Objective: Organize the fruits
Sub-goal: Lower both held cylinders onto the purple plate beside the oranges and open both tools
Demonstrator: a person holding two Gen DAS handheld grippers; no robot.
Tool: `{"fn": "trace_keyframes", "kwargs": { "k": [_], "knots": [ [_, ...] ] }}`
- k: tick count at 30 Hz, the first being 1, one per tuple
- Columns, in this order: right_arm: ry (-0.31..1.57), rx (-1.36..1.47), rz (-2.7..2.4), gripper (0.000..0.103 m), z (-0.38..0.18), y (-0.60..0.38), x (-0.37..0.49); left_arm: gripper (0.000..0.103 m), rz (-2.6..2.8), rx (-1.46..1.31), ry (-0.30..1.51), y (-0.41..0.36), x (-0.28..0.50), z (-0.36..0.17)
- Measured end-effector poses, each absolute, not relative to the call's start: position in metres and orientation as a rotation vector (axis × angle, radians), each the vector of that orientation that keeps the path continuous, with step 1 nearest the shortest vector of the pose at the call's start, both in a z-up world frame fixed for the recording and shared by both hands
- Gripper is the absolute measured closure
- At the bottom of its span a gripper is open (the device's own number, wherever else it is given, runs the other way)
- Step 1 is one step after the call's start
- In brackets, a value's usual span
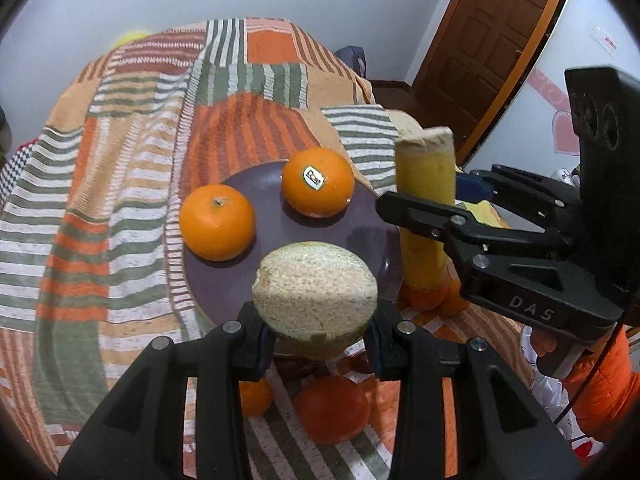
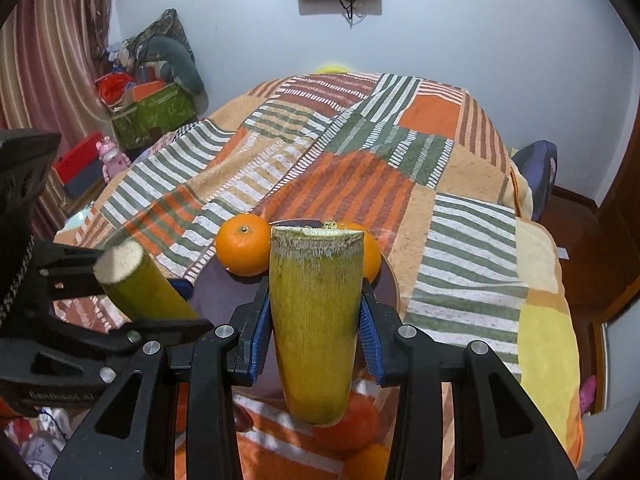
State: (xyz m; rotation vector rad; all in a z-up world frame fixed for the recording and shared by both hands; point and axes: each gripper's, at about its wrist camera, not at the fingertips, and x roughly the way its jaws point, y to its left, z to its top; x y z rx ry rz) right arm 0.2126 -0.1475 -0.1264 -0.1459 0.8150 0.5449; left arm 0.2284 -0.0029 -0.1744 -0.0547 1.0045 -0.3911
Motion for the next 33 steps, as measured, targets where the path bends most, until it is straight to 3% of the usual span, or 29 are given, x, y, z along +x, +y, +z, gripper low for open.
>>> {"fn": "trace_keyframes", "kwargs": {
  "k": [11, 33],
  "knots": [
    [0.863, -0.162, 0.568, 0.067, -0.146, -0.131, 0.233, 0.064, -0.378, -0.127, 1.008, 0.011, 0.249, -0.184],
    [0.920, -0.174, 0.624, 0.066, -0.161, -0.109, 0.247, 0.044, -0.250, -0.227, 1.044, 0.050, 0.266, -0.207]
  ]
}}
